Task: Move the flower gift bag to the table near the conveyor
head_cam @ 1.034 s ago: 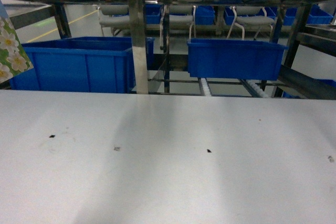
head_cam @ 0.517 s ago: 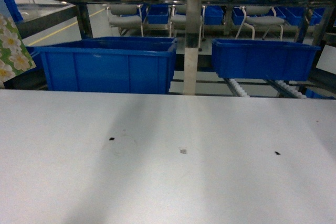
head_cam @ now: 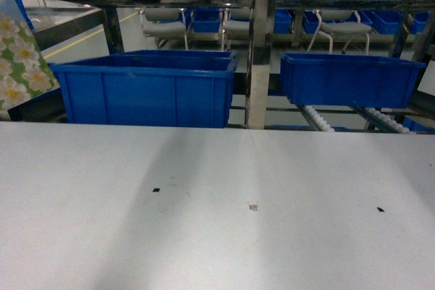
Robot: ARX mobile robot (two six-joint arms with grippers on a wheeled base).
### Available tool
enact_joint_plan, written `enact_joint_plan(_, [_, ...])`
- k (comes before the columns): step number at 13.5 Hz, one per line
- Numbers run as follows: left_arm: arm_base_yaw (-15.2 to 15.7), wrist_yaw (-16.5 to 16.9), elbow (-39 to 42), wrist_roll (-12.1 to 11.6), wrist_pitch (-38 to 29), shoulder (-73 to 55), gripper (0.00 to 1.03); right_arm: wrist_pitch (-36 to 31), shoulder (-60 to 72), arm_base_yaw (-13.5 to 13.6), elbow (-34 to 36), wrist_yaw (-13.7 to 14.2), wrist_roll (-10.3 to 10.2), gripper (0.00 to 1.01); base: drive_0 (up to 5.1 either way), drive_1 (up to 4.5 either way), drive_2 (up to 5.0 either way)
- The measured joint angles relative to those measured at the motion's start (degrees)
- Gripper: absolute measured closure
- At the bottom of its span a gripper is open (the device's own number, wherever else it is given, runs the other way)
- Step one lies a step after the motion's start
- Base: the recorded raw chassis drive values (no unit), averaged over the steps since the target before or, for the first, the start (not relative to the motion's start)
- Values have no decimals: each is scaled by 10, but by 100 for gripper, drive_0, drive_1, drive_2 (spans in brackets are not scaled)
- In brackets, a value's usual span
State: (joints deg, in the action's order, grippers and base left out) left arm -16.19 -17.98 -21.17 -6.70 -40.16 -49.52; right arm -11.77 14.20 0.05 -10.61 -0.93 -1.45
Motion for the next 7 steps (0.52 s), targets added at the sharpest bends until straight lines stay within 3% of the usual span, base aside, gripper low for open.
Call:
enact_joint_plan(2, [0, -1, 0, 0, -1, 0, 101, 1, 0, 0, 0, 0, 0, 99, -4, 416, -423])
enact_joint_plan(7, [0, -1, 0, 0, -1, -2, 101, -16, 6, -2, 2, -6, 0, 99, 0, 0, 0])
